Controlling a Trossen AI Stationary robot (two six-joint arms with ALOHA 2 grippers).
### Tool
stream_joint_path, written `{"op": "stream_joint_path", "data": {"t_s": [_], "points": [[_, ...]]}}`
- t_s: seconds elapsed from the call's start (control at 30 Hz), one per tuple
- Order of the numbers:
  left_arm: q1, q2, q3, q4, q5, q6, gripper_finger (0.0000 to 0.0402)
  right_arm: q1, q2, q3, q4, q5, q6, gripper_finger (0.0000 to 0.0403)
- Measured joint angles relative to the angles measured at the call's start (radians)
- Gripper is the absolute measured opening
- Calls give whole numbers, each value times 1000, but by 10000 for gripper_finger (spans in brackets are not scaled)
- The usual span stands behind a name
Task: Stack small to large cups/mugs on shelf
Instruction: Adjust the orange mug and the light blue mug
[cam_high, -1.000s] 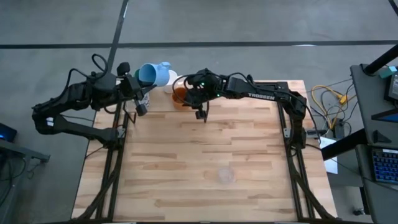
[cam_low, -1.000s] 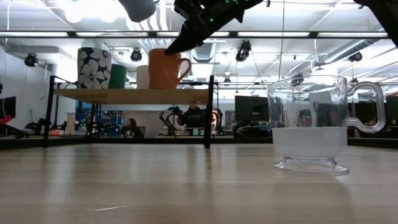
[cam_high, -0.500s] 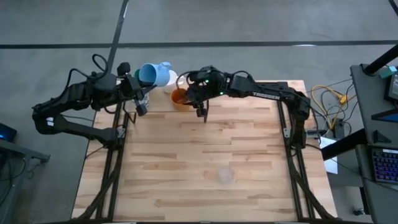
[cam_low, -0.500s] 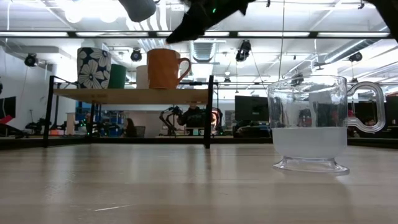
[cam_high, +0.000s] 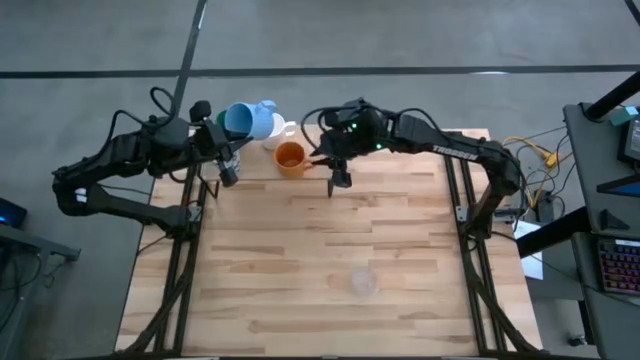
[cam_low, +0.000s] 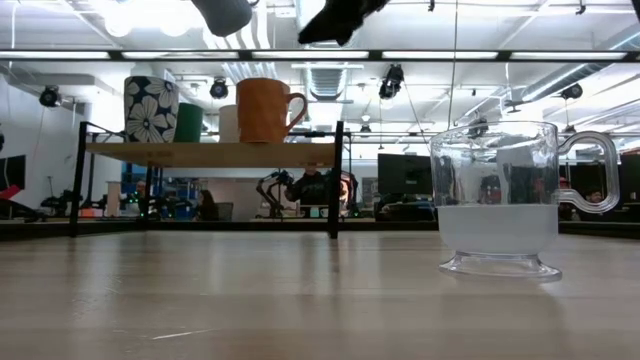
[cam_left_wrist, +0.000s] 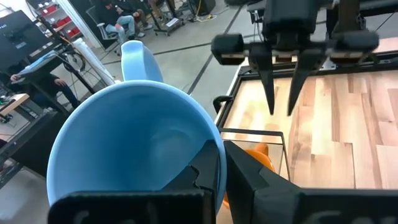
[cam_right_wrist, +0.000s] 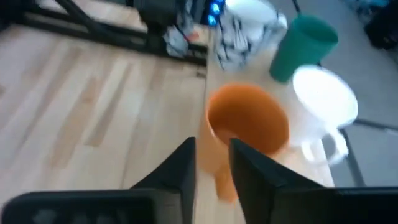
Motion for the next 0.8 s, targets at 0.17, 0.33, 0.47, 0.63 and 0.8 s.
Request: {"op": "stream_joint_path", "data": {"t_s": [0.17, 0.33, 0.47, 0.63, 0.8], "points": [[0, 2, 0, 0, 1, 0, 0, -4, 14, -54, 9, 87, 15, 24], [0, 2, 0, 1, 3, 0, 0, -8, 43, -99, 80, 110, 23, 9], [0, 3, 0, 0, 4, 0, 0, -11, 57, -109, 130, 149, 8, 9], [0, 4, 0, 0, 4, 0, 0, -14, 74, -109, 158, 158, -9, 9], [0, 5, -1, 0, 4, 0, 0, -13, 77, -107, 182, 150, -12, 9]]}}
